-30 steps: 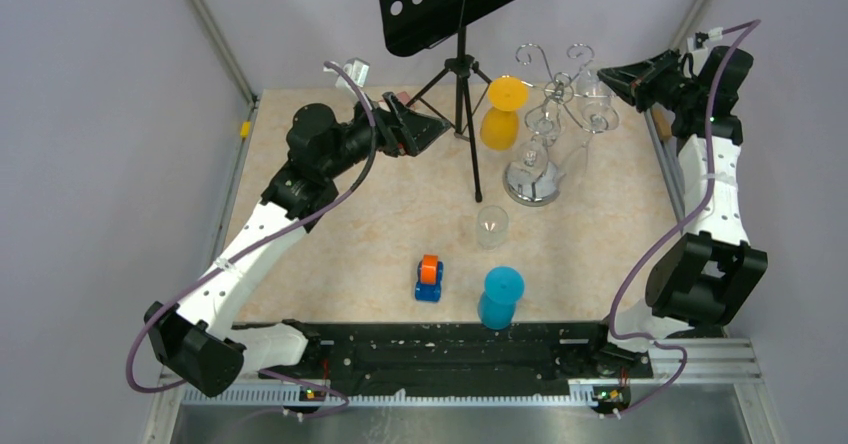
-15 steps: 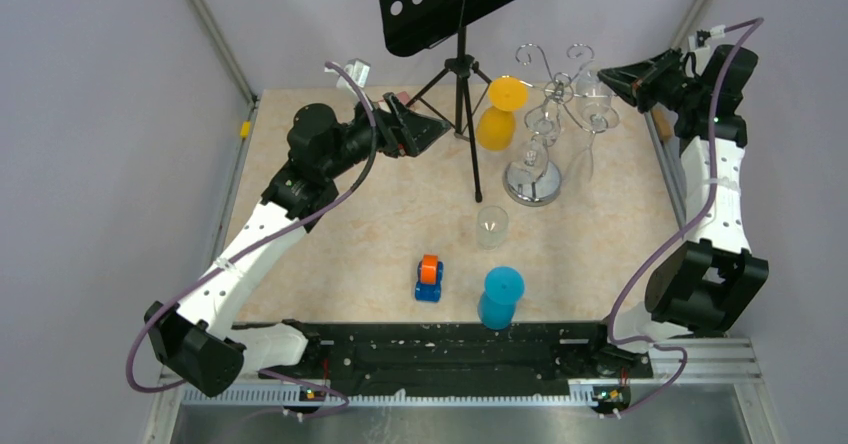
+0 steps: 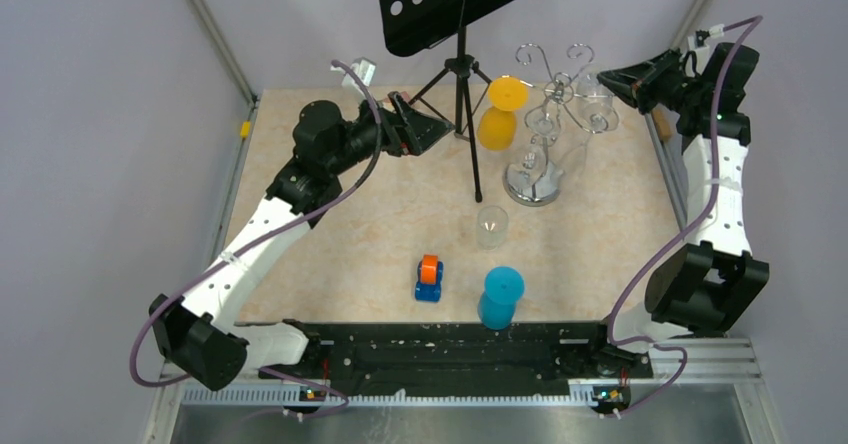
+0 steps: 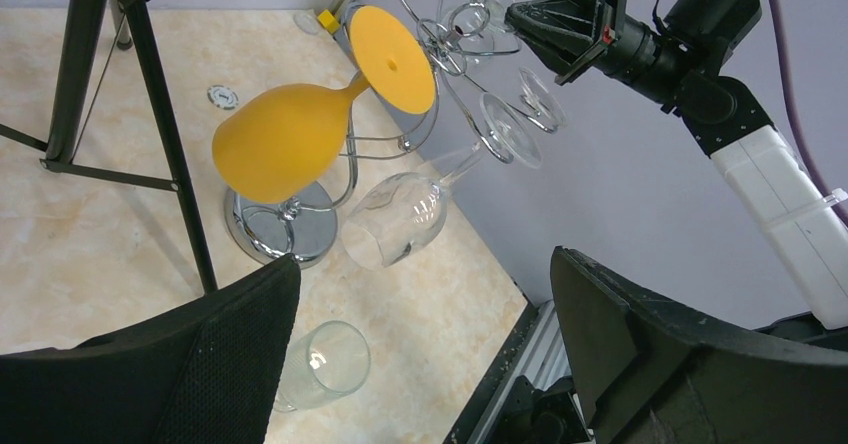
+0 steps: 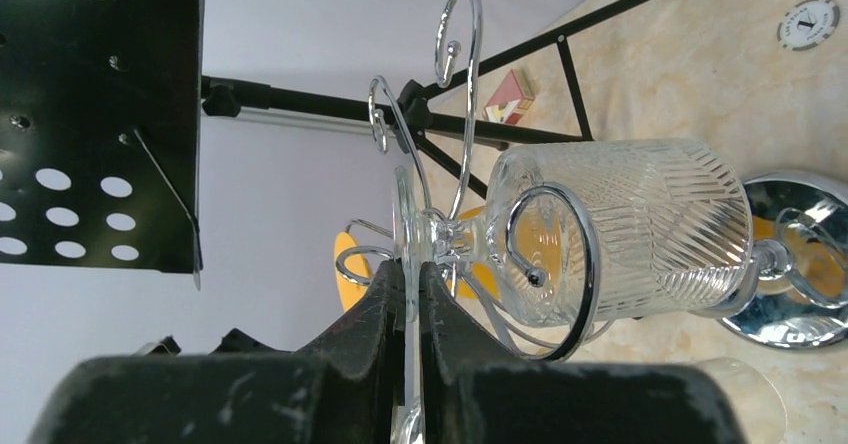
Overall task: Place the wine glass upside down on the wine glass rack
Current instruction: Turn the wine glass upside down at the wine rack.
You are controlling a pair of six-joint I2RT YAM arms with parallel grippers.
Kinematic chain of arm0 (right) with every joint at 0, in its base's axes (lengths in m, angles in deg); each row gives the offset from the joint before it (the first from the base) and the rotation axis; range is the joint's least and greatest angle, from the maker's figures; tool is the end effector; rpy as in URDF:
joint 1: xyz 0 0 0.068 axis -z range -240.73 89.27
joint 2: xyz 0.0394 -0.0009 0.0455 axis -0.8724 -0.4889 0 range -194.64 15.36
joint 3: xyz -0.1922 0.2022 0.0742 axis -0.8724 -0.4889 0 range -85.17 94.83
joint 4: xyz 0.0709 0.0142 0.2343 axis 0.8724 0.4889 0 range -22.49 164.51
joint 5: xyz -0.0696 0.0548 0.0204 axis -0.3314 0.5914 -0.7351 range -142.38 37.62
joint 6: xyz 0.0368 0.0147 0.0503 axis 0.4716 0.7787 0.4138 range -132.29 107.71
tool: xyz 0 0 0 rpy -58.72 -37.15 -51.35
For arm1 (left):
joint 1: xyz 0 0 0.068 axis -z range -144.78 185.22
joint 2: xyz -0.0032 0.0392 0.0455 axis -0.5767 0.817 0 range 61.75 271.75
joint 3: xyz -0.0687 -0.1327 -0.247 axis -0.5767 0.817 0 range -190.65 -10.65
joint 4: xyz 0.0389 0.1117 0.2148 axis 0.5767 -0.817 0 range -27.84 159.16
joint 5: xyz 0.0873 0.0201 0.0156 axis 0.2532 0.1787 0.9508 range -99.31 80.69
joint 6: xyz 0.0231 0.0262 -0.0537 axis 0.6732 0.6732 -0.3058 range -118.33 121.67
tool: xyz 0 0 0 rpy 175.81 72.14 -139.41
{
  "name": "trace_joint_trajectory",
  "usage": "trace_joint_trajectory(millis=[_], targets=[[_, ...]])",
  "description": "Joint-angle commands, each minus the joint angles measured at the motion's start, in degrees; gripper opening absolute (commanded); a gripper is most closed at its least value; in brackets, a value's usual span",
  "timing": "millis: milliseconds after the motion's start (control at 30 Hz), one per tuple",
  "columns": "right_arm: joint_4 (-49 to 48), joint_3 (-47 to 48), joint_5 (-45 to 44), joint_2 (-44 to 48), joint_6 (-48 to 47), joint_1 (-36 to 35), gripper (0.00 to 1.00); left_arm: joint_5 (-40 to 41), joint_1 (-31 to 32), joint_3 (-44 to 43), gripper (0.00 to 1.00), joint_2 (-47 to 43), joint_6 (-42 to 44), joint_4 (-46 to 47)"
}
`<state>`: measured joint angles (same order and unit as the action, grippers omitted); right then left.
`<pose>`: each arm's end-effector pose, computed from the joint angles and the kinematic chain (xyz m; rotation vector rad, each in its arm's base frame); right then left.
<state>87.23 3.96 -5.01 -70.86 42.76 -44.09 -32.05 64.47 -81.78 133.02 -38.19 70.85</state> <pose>0.3254 -0.0592 0.4335 0.5956 1.8544 1.2195 0.2326 -0.1522 0.4417 0.1875 1.6776 -1.2374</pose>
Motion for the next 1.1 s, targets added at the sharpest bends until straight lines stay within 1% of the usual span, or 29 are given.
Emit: trace_joint_trajectory(millis=[0,133,367,867,1067], targets=[[-1.7,5.5,-0.1,4.1,-1.9,0.0,0.0,-0.8,-0.1,-2.5,0.97,0.1,0.8,1.6],[-0.1,5.0,-0.5,4.7,-2.6,0.5,0.0,-1.2,-0.1,-2.7,0.97,0.4,0.8,1.6],[-1.9,1.8,-1.7,6.7,-1.6,1.8,0.0,-1.7,-0.1,-3.1,0.97,1.1,0.8,1.7],[-1.6,0.2,-2.0,8.1,-1.6,3.5,0.0,-2.3,-0.1,-3.2,0.97,1.6,1.0,1.8],[-0.2,-0.4,-4.0,9.3,-2.9,3.9,0.0,-2.4,-0.1,-3.3,0.97,1.8,0.8,2.0]])
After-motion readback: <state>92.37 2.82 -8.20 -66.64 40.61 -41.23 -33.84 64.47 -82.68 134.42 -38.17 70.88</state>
